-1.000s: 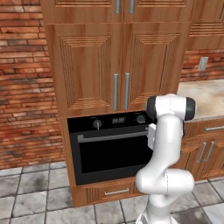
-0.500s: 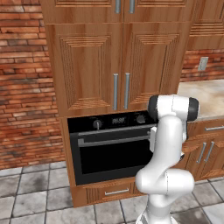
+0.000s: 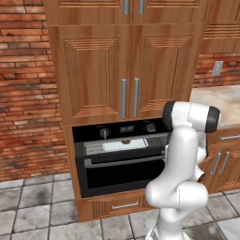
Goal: Take the baked cake out of the oven and place it on the plate for cooling. Then close the oven door.
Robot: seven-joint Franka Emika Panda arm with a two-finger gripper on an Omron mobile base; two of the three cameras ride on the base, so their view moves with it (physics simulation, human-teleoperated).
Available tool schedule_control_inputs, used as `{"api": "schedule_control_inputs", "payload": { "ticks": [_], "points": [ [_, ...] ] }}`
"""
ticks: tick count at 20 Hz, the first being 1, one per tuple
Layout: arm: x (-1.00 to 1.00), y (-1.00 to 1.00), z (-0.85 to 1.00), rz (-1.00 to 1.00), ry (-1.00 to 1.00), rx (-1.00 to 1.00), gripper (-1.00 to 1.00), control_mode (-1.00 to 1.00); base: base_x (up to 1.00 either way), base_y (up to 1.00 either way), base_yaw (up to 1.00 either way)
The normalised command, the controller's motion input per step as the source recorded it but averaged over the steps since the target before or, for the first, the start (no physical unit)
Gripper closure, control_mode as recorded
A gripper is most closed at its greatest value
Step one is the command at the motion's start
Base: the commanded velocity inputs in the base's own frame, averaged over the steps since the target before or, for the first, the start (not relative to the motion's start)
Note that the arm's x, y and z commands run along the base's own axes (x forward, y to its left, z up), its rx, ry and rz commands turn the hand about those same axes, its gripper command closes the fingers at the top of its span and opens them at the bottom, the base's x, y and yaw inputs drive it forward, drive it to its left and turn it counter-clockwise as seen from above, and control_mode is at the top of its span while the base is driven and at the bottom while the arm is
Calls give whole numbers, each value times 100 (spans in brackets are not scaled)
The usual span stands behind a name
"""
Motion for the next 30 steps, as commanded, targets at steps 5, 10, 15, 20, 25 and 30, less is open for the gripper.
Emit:
{"api": "schedule_control_inputs", "payload": {
  "ticks": [5, 10, 15, 20, 25, 30],
  "points": [
    [-49, -1, -2, 0, 14, -4, 100, -100, 0, 0, 0],
    [-42, 0, 0, 0, 18, -4, 100, -100, 0, 0, 0],
    [-29, -3, 0, 0, 19, -2, 100, -100, 0, 0, 0],
    [-10, -1, 0, 0, 19, 0, 100, -100, 0, 0, 0],
    [-1, 0, 0, 0, 19, -2, 100, -100, 0, 0, 0],
    [0, 0, 0, 0, 17, 0, 100, -100, 0, 0, 0]
  ]
}}
